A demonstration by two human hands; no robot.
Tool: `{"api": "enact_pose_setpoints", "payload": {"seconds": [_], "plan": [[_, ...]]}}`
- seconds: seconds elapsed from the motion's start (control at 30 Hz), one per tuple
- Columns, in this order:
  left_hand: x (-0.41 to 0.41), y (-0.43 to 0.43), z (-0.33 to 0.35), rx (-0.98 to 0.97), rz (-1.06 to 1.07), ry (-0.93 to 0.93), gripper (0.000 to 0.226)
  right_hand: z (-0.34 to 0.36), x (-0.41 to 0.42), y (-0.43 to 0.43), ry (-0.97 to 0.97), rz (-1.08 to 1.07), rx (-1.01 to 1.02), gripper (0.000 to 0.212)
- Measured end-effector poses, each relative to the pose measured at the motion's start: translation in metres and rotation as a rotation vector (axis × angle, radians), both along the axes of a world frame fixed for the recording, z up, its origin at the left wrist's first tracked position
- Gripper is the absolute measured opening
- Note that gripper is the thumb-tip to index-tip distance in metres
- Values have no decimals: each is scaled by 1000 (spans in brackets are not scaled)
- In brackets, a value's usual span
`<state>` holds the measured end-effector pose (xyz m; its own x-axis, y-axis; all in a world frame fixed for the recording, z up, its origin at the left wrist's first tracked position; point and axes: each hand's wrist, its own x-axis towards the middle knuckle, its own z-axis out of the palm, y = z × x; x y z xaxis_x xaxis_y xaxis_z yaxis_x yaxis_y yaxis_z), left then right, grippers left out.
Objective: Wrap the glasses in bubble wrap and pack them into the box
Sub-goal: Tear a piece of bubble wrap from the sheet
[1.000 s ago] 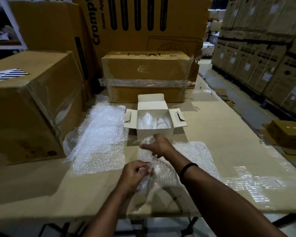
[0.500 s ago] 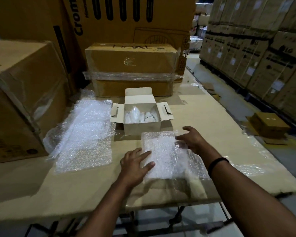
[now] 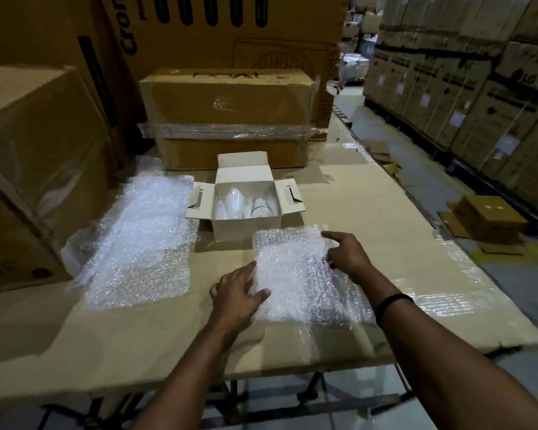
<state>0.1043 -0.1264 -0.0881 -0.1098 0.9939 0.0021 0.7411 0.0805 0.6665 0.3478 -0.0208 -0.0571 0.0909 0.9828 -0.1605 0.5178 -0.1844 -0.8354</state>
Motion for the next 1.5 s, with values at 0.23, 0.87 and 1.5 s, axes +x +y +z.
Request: {"api": "enact_pose_setpoints", "payload": {"seconds": [0.23,0.87,1.5], "plan": [[17,8,5,-90,12,239,55,-9,25,4,-552,117,30,60],[12,15,17,-64,125,96,6,-14,-17,-19,-873,454,292,35],[-60,4,-2,97,199,-367,38,25,-88,-7,-790,578,607,21]]}}
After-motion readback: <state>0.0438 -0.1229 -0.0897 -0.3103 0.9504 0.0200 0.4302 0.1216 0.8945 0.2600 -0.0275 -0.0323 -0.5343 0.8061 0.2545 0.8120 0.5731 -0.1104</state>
